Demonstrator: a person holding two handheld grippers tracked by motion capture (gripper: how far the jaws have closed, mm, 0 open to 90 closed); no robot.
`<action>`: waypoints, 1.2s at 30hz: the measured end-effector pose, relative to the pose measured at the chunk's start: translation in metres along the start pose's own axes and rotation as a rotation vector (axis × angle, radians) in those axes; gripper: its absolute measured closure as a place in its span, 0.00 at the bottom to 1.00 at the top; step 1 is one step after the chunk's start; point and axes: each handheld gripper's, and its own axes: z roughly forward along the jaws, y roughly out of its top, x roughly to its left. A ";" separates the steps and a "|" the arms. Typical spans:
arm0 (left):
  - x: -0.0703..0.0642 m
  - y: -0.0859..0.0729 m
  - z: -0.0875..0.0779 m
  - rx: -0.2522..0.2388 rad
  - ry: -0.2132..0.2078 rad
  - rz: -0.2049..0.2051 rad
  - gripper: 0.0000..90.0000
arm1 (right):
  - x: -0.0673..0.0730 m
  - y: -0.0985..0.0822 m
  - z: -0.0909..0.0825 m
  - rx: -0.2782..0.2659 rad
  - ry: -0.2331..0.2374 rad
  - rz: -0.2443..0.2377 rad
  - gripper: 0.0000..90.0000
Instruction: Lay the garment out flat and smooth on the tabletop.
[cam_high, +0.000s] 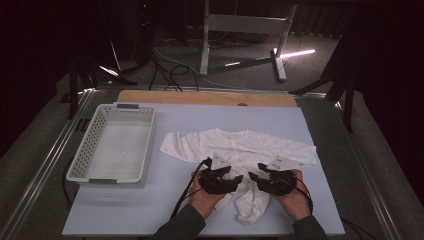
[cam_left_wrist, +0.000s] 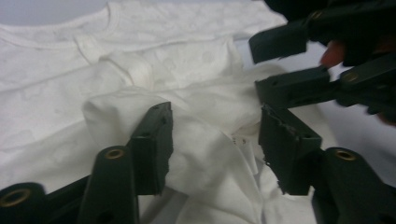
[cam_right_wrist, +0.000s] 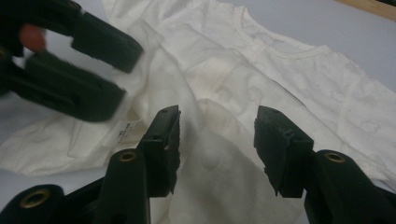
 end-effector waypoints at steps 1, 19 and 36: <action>0.000 0.000 0.000 0.000 0.000 0.000 0.43 | 0.000 0.000 0.000 0.000 0.000 0.000 0.56; 0.010 -0.004 0.002 0.077 -0.015 0.021 0.97 | -0.001 -0.001 0.001 0.011 0.013 -0.012 0.59; 0.036 -0.015 -0.055 0.006 -0.085 -0.084 0.98 | 0.010 0.001 -0.003 0.043 0.024 -0.090 0.88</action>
